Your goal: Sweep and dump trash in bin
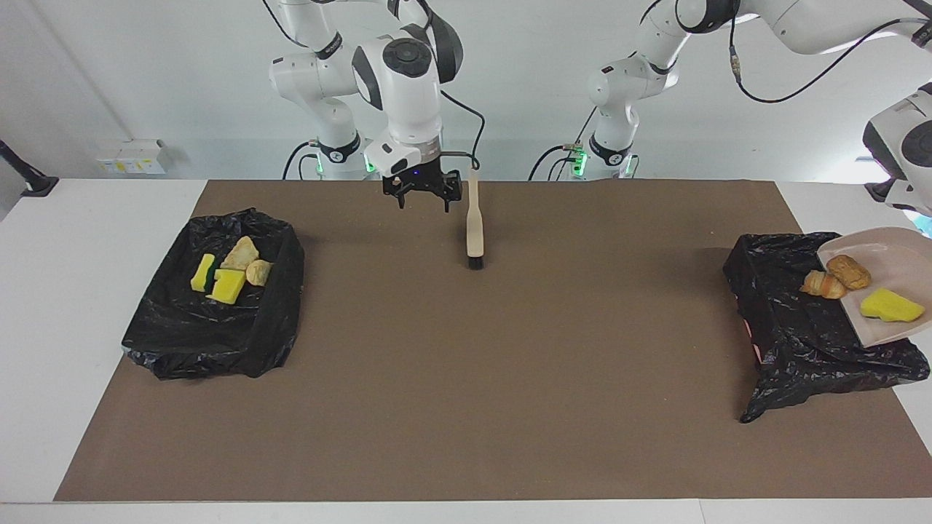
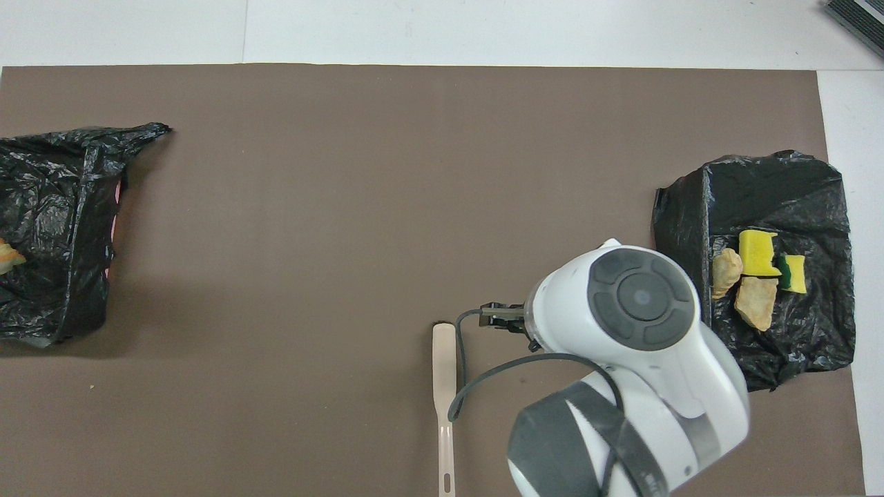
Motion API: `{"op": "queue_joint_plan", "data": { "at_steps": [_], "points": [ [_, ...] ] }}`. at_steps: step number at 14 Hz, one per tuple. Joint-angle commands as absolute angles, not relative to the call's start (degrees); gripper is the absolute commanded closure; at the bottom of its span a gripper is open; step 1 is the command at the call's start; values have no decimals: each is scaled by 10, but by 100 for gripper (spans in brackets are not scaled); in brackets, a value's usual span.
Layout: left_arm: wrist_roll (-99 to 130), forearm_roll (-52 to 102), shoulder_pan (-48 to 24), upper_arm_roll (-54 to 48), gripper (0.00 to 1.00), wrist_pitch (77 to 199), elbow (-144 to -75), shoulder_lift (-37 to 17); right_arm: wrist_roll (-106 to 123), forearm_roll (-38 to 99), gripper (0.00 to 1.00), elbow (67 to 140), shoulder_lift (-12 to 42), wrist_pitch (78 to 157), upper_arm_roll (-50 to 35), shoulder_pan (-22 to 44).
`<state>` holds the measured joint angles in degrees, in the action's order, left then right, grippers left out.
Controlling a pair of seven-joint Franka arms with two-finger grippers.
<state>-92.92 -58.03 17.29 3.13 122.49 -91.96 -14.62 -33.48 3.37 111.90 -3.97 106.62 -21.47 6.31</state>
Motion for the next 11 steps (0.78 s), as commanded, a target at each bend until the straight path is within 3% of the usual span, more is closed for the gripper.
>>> {"op": "queue_joint_plan", "data": {
  "at_steps": [1, 6, 11],
  "points": [
    [-895, -632, 142, 38, 100, 1195, -958, -102, -291, 26, 0, 1086, -41, 1041, -221, 28],
    [-806, -704, 82, 38, 100, 1085, -958, -92, -213, -3, 0, 1028, -40, 1005, -162, 16],
    [-798, -749, 63, 38, 100, 1057, -962, -89, -71, -18, 0, 986, -38, 969, -87, 11]
  ]
}}
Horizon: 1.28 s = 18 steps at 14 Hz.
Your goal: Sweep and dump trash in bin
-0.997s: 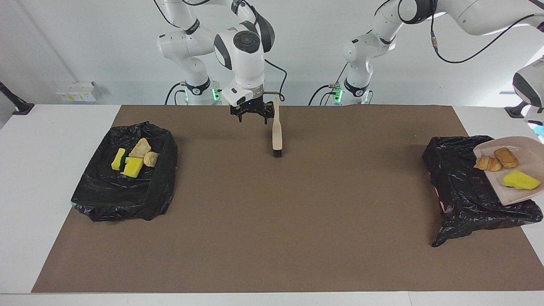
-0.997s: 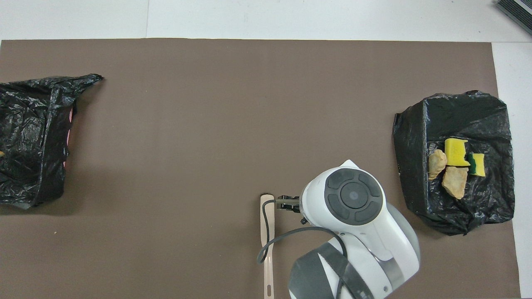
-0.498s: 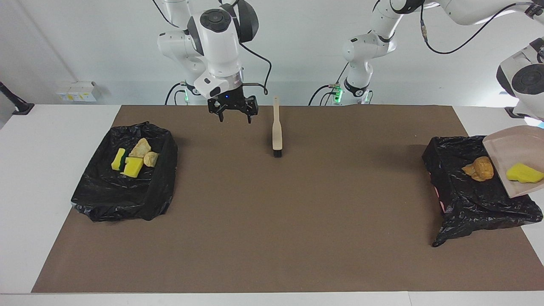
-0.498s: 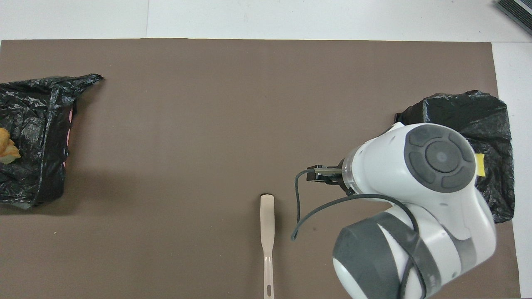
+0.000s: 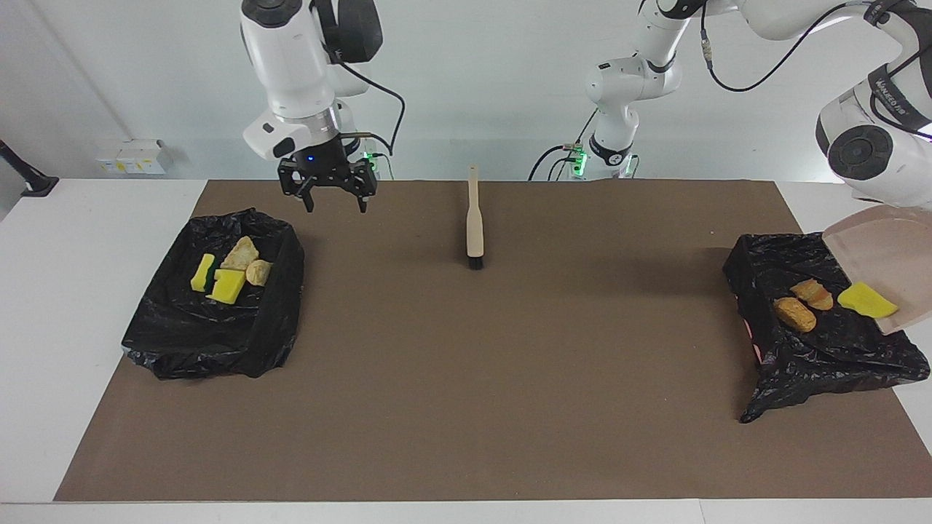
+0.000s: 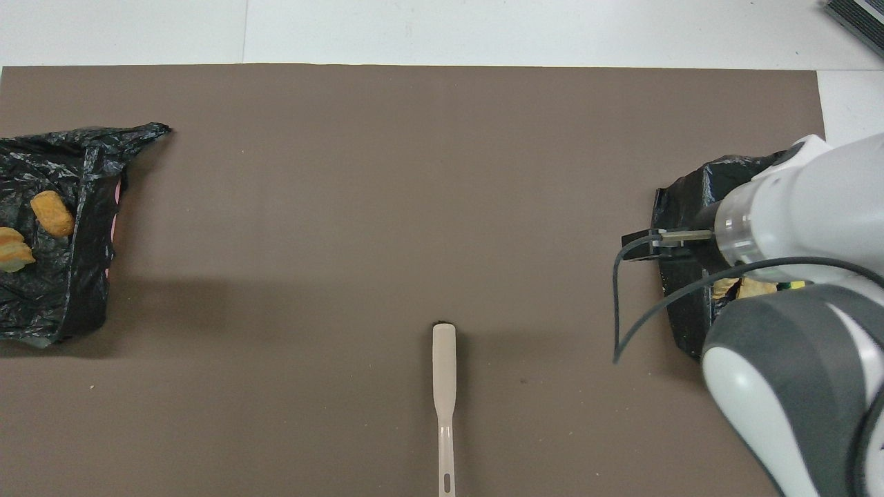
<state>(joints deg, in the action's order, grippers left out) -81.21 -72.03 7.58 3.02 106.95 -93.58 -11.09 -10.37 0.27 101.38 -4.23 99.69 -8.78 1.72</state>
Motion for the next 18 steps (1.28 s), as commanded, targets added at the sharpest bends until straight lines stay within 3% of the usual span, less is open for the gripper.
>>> {"op": "queue_joint_plan", "data": {
  "at_steps": [1, 7, 18],
  "points": [
    [-798, -766, 52, 38, 100, 1050, -967, -86, -64, -25, 0, 977, -38, 954, -73, 12],
    [-796, -731, 10, 31, 100, 997, -966, -62, -41, -11, 0, 941, -39, 884, -10, 13],
    [-620, -318, -72, 30, 100, 934, -977, -42, -38, -11, 0, 948, -46, 871, 30, 18]
  ]
}}
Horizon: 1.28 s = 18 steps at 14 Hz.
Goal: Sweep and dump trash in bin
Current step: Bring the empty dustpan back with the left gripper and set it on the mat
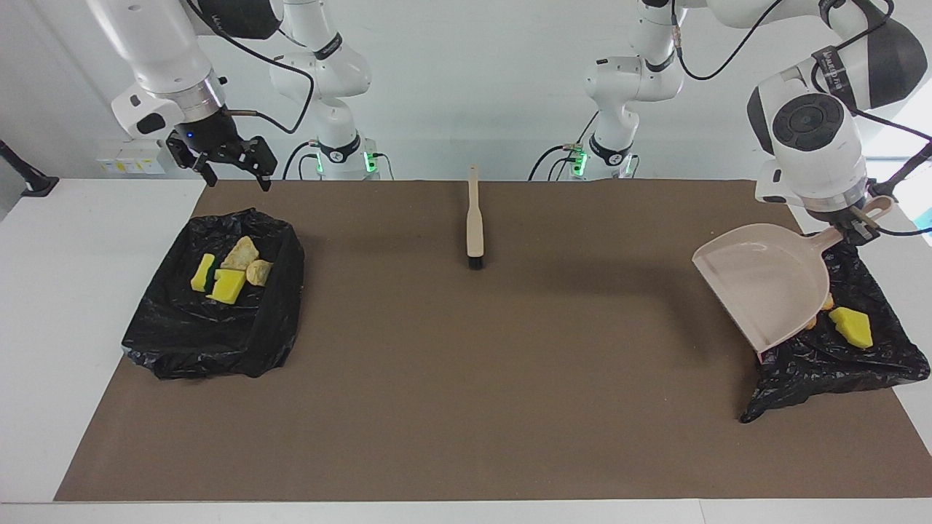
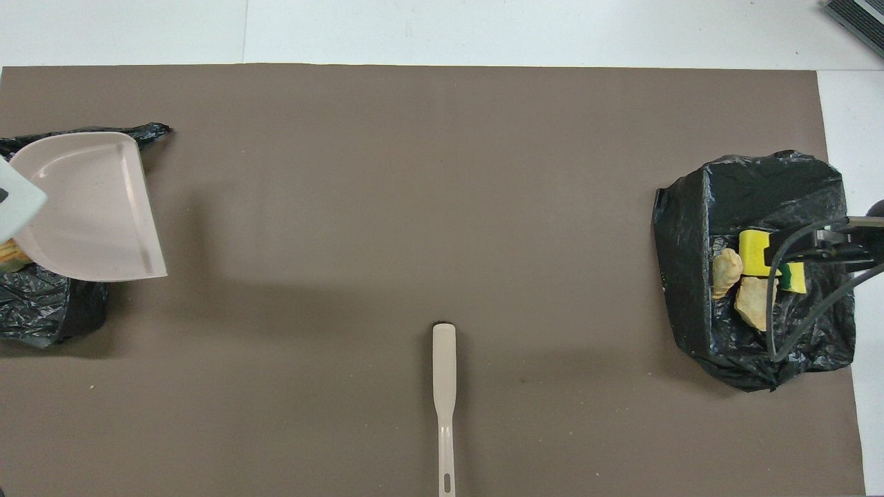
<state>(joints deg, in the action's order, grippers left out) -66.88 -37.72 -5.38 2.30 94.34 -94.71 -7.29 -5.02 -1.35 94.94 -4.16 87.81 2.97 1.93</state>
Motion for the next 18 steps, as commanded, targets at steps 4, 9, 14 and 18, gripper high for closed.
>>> {"op": "queue_joint_plan", "data": {
  "at_steps": [4, 9, 14, 18],
  "points": [
    [-525, -193, -84, 31, 100, 911, -976, -43, -37, -11, 0, 948, -45, 871, 30, 16],
    [-258, -116, -174, 31, 100, 905, -975, -72, -39, -11, 0, 944, -45, 871, 30, 15],
    [-76, -34, -264, 32, 100, 906, -927, -149, -38, -13, 0, 940, -48, 872, 27, 15],
    [59, 15, -321, 32, 100, 908, -848, -223, -38, -12, 0, 940, -58, 884, 32, 15]
  ]
}}
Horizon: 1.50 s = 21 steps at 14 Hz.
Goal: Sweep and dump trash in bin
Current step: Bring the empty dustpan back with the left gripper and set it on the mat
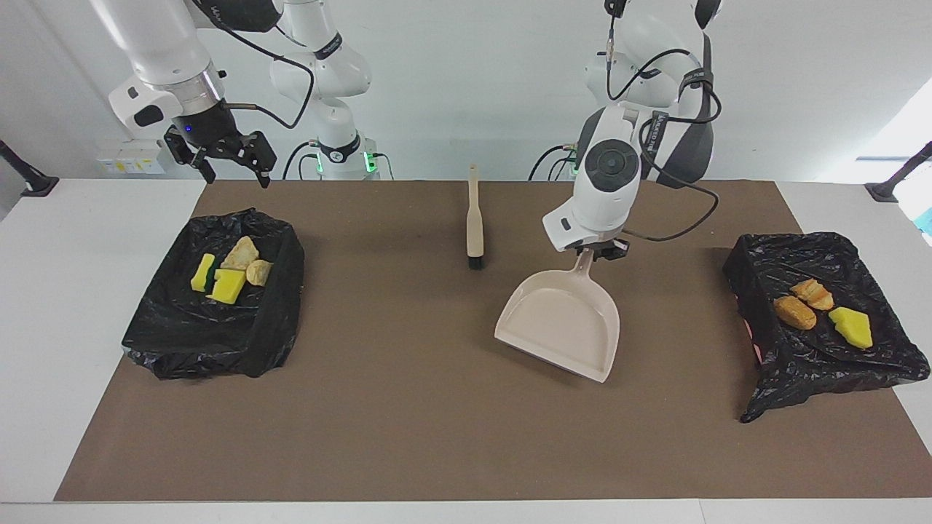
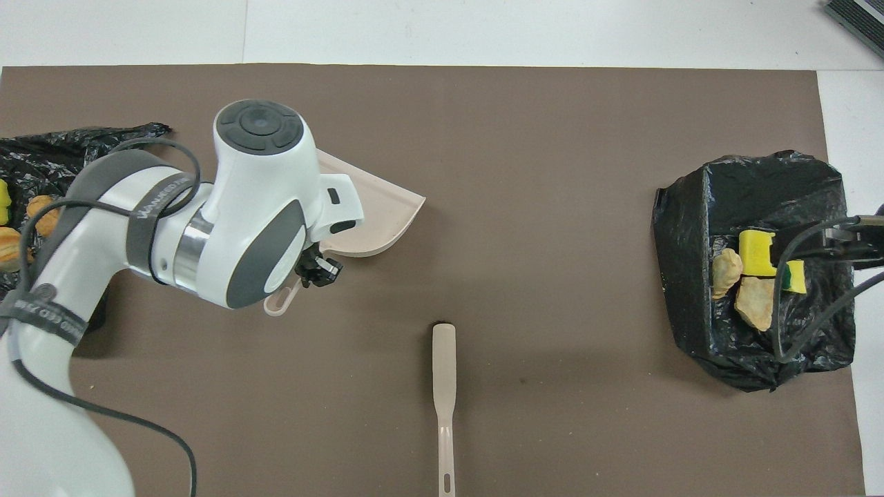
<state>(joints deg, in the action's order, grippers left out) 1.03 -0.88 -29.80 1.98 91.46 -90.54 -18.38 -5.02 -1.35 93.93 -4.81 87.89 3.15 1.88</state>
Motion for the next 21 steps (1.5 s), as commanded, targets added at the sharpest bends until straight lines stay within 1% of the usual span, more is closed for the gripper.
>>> {"op": "queue_joint_plan", "data": {
  "at_steps": [1, 3, 4, 6, 7, 8, 9, 10, 11, 12, 13, 15, 18, 21],
  "points": [
    [109, 27, -330, 32, 100, 913, -823, -242, -38, -13, 0, 939, -58, 883, 30, 15],
    [155, 34, -354, 33, 100, 917, -778, -279, -39, -12, 0, 939, -58, 882, 28, 15],
    [175, 34, -363, 33, 100, 917, -749, -307, -40, -12, 0, 939, -58, 882, 25, 18],
    [246, 34, -394, 39, 100, 920, -675, -383, -40, -13, 0, 940, -58, 879, 26, 18],
    [262, 33, -396, 36, 100, 935, -664, -396, -38, -12, 0, 939, -58, 879, 30, 18],
    [279, 33, -403, 34, 100, 951, -667, -395, -38, -12, 0, 940, -58, 879, 28, 18],
    [310, 32, -414, 36, 100, 968, -671, -394, -39, -12, 0, 939, -58, 882, 25, 18],
    [319, 28, -420, 38, 99, 991, -691, -389, -40, -13, 0, 939, -58, 884, 23, 20],
    [317, 28, -419, 38, 55, 1001, -708, -384, -41, -13, 0, 939, -58, 884, 18, 20],
    [318, 27, -417, 38, 1, 1000, -710, -382, -41, -13, 0, 939, -58, 885, 17, 20],
    [318, 27, -418, 40, 0, 999, -711, -380, -40, -12, 0, 939, -58, 885, 18, 20],
    [309, 25, -402, 42, 0, 993, -717, -351, -39, -12, 0, 940, -58, 885, 19, 20],
    [257, 25, -345, 42, 0, 988, -744, -299, -39, -13, 0, 939, -58, 885, 19, 20],
    [187, 25, -285, 43, 0, 964, -744, -280, -39, -13, 0, 940, -58, 885, 19, 20]
  ]
}}
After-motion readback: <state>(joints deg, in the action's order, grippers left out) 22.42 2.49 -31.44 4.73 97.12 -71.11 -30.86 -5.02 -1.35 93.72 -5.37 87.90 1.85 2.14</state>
